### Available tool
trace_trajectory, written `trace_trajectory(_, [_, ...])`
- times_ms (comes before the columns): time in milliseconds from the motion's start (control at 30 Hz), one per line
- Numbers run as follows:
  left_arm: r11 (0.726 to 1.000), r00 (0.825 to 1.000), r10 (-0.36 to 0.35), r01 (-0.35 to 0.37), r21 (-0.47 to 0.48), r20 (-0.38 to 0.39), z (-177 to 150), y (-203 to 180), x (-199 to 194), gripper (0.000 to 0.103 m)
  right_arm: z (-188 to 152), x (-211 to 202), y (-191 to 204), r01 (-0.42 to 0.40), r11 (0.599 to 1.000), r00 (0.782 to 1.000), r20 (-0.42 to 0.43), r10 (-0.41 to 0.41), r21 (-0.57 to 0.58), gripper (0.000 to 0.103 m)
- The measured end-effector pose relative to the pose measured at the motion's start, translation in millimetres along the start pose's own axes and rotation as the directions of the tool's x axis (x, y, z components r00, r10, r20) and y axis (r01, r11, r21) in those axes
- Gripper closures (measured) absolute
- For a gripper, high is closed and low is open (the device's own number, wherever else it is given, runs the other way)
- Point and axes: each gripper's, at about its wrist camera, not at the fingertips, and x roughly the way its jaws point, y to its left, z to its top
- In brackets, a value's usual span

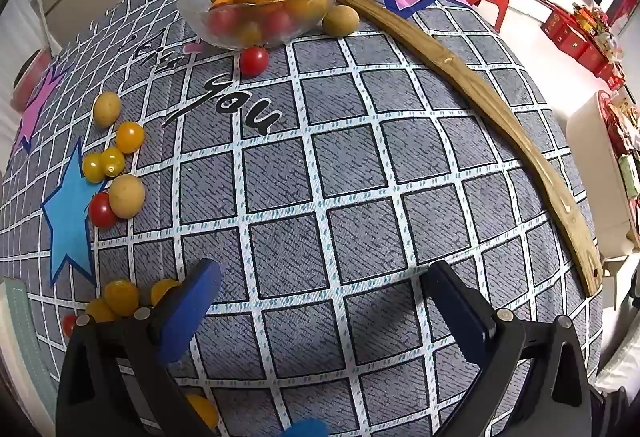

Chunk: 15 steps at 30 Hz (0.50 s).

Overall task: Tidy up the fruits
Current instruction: 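Move both tools over the scattered cherry tomatoes toward the cream tray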

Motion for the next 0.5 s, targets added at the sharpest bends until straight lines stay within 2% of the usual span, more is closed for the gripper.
trace_trajectory(133, [1.0, 1.0, -0.007, 0.007, 0.007, -0.001, 0.6, 0.2, 0.1, 0.0, 1.0, 0.3, 0.0, -0.002, 1.0, 1.0, -0.006, 0.002, 0.003, 0.0])
trace_trajectory(300, [0.999, 0.998, -0.021, 0.022, 0.024, -0.057, 5.1, 3.1, -5.8, 0.0, -1.9, -1.6, 3.6, -0.001, 1.0, 1.0, 0.019, 0.001, -0.002, 0.0])
trace_trajectory(400, [0.999, 0.999, -0.038, 0.038, 0.022, -0.017, -5.1, 26.6, -25.8, 0.0, -2.6, -0.8, 9.7, 0.004, 1.0, 1.0, 0.018, -0.004, -0.016, 0.0])
trace_trajectory(500, [1.0, 0.999, -0.006, 0.005, 0.015, 0.047, -20.6, 62.1, -57.8, 0.0, 8.4, -4.1, 7.6, -0.002, 1.0, 1.0, -0.02, 0.002, -0.003, 0.0])
